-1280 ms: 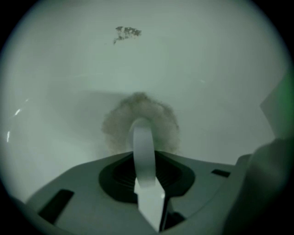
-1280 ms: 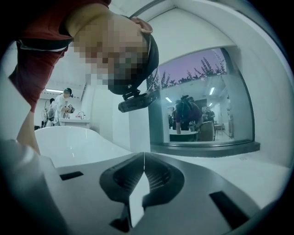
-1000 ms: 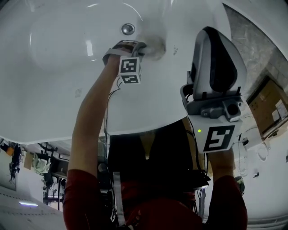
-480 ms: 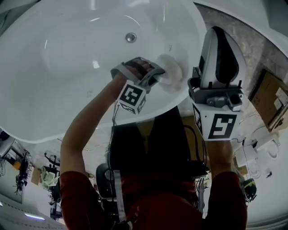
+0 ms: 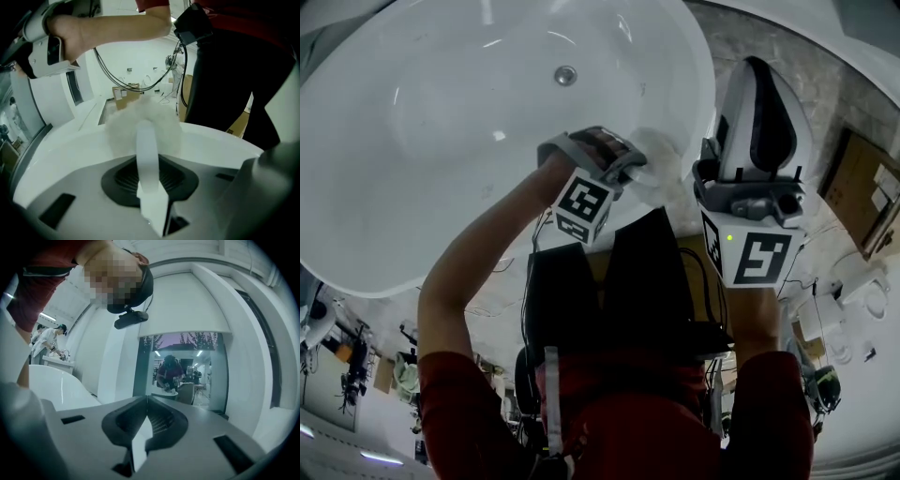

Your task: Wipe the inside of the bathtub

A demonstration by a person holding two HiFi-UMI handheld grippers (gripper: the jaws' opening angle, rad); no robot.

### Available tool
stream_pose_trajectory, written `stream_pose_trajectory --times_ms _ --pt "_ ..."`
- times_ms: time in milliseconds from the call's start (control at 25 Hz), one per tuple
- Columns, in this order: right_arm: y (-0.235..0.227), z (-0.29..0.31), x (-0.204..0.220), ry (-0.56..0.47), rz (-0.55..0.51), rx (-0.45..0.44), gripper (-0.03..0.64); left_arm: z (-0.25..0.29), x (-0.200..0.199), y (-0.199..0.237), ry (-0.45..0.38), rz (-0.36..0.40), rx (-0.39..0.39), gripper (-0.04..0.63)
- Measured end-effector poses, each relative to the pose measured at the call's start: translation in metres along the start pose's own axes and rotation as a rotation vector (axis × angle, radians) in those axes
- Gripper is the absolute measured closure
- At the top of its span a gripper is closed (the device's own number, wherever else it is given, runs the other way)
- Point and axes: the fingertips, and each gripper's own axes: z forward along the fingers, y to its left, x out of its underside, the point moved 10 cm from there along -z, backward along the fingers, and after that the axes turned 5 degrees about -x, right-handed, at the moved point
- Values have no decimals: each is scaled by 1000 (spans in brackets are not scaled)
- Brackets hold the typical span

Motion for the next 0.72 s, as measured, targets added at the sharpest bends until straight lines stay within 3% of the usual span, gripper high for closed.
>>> stream_pose_trajectory --times_ms 440,720 --pt "13 22 24 38 37 -59 604 12 34 -7 30 -108 22 502" --pt "33 51 62 60 53 -166 604 55 96 -23 160 -164 16 502"
